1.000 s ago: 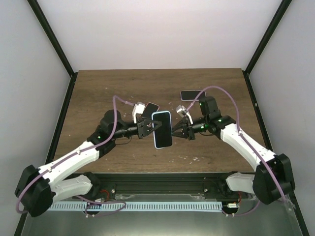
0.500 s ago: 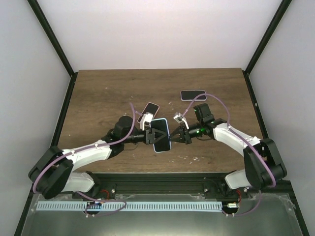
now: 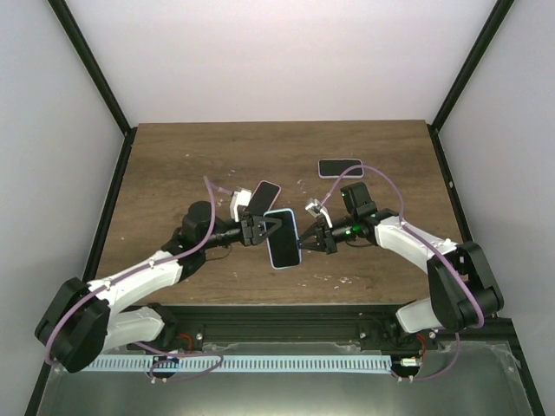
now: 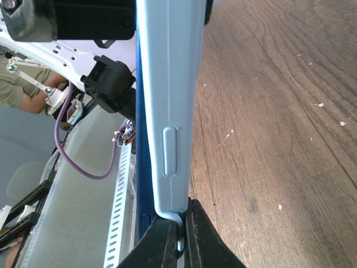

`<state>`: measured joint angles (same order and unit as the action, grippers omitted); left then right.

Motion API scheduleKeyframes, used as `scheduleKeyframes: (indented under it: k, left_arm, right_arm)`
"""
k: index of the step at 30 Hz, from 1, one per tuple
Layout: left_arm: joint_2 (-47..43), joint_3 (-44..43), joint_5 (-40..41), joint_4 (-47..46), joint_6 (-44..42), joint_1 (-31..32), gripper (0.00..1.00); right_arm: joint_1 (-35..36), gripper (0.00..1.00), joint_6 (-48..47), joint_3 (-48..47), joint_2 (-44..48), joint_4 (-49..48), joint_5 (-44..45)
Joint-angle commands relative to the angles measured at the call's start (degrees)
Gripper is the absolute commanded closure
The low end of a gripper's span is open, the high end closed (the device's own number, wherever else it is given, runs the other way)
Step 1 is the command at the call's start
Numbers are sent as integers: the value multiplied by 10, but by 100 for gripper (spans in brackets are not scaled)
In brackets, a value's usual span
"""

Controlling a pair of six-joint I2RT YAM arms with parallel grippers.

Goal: Take the phone out of the phone case
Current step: Remove the phone case from the phone.

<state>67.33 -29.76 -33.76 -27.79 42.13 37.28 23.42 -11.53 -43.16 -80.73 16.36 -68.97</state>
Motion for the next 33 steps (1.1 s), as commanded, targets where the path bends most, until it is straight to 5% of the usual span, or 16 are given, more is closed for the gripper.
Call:
scheduleKeyframes:
  k: [1,13,25,33]
  left_arm:
    - [-8,5,-6,4,-21,-8,46]
    - [29,5,-47,-54,-2,-8,92]
    - [102,14,-145,-181,55,4,99]
    - [144,-15,-119,-181,57,11,100]
  right_arm:
    - [-2,99,-11,-24,8,-19,-40]
    - [-2,97,-24,-25,14,-1,-64]
    - [-2,66,-15,-113,-16,48,-173]
    - [-1,99,-69,-92,-14,81,-199]
